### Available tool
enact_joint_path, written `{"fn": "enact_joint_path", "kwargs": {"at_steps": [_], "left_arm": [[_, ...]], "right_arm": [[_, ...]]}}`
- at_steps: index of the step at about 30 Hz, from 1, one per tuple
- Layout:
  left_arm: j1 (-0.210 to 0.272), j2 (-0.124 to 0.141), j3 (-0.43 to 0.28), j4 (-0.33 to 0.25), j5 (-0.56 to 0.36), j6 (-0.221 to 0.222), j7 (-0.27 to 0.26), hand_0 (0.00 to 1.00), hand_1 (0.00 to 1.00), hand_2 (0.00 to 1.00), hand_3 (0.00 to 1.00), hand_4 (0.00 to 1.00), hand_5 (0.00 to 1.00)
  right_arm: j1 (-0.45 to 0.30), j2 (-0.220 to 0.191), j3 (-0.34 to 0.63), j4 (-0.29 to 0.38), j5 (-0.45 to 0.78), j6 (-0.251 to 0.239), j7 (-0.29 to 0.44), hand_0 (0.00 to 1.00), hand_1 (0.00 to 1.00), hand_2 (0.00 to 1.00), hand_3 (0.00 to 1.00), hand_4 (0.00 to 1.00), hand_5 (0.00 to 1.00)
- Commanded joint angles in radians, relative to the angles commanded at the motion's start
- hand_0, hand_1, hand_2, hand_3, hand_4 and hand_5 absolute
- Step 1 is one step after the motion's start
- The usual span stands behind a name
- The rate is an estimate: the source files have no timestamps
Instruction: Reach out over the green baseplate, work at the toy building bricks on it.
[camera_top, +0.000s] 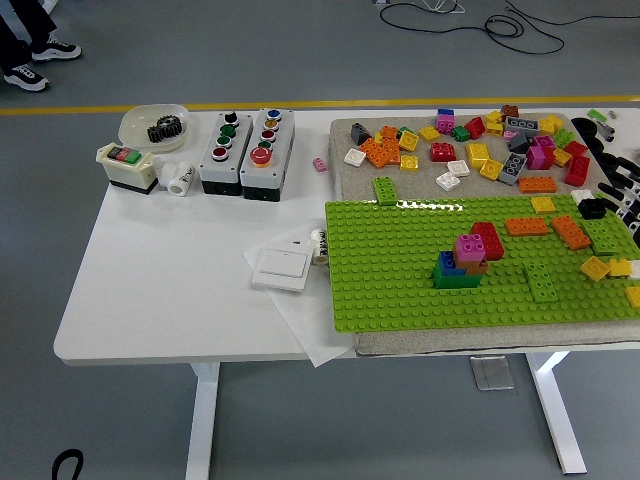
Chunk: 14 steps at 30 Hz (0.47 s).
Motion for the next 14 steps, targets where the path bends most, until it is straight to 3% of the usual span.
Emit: {"fn": "enact_joint_path", "kwargs": {"at_steps": [10, 11, 14], "left_arm": [[0.004, 0.001, -0.010, -0.001, 0.014, -0.008, 0.003, 0.745, 0.735, 0.707, 0.597, 0.667, 0.608], [0.005, 0.001, -0.010, -0.001, 0.014, -0.008, 0.004, 0.748, 0.735, 0.706, 0.597, 0.665, 0.607], [0.006, 0.001, -0.013, -0.001, 0.019, -0.010, 0.004, 0.748, 0.735, 0.706, 0.597, 0.665, 0.607]], "right_arm": [[0.001, 0.000, -0.016, -0.002, -0.057, -0.016, -0.020, 0.870, 0.814, 0.818, 0.813, 0.998, 0.862], [0.001, 0.000, -0.017, -0.002, -0.060, -0.017, -0.025, 0.832, 0.793, 0.793, 0.710, 0.950, 0.692], [0.002, -0.001, -0.018, 0.002, -0.065, -0.029, -0.030, 0.832, 0.793, 0.793, 0.710, 0.950, 0.692]]}}
